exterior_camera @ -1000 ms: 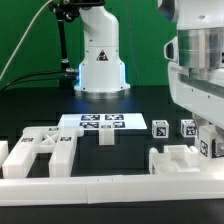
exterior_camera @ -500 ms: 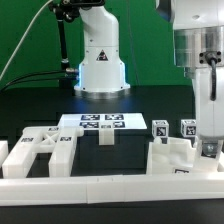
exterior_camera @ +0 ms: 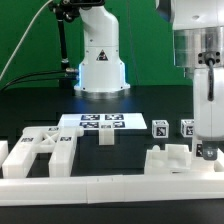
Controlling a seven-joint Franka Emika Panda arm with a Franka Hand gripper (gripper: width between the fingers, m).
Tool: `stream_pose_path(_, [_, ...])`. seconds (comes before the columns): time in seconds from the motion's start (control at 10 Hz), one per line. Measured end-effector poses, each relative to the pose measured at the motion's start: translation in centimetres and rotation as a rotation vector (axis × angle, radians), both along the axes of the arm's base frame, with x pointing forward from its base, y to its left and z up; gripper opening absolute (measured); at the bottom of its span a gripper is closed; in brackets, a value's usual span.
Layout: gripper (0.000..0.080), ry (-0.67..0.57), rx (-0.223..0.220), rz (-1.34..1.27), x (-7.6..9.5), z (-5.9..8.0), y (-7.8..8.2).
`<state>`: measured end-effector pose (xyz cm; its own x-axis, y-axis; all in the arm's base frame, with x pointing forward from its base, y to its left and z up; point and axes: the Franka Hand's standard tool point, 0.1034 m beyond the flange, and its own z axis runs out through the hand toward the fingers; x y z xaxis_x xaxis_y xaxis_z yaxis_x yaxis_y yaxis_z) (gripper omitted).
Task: Assemble chair
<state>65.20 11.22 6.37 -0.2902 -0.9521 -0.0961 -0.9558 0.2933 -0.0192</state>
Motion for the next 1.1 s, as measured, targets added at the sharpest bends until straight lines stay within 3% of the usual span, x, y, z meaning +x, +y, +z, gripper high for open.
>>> stream_pose_path(0.2, [0.0648,-0.047,0.007,0.103,-0.2,3.6,-1.9])
stream_pose_path(0.3, [0.0648,-0.054,0.005,0.105,-0.3,4.4,-2.5])
stream_pose_path(0.9, [0.0649,-0.05,0.002,0.112,-0.4,4.0,-2.5])
stream_pose_path(1.1, [0.0649,-0.082,-0.003,0.223,-2.0,4.5,-4.0])
